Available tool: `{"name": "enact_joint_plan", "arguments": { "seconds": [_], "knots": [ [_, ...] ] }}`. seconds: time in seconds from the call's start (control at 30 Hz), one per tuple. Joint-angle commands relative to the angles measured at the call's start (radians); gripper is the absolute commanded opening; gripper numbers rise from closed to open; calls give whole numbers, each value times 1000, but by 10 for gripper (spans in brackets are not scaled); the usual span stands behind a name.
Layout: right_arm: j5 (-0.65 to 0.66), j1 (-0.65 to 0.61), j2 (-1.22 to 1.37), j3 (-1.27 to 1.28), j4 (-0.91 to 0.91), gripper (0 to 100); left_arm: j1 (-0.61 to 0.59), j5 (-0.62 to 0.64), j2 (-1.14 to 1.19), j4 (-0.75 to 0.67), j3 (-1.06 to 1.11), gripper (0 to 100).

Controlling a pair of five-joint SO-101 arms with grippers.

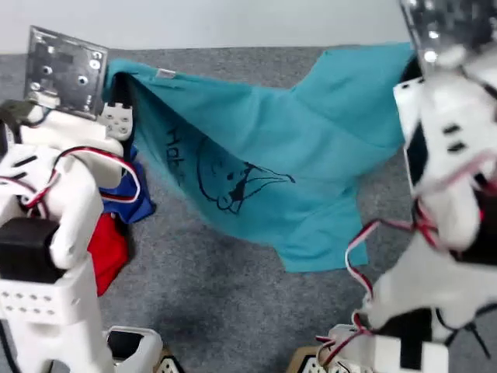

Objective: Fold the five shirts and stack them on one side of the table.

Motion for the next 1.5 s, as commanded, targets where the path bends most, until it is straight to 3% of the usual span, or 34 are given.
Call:
{"name": "enact_joint_plan", "arguments": {
  "seconds": [0.0,0.17,0.53,0.8,1.17,1.3,1.47],
  "knots": [
    [9,24,-76,-46,-27,9,2,-44,-26,66,-91,2],
    [9,67,-119,-49,-2,9,2,-157,-26,227,-197,2],
    [46,76,-266,-46,-77,10,0,-160,-26,436,-306,2],
    [94,76,-317,-46,-246,10,2,-160,-26,450,-305,2],
    [123,76,-357,-49,-269,10,-6,-160,-61,445,-440,2],
    [115,76,-343,-38,-269,10,-8,-157,-55,434,-513,2],
    [14,73,-314,-9,-283,10,-8,-138,-54,354,-515,2]
  ]
}}
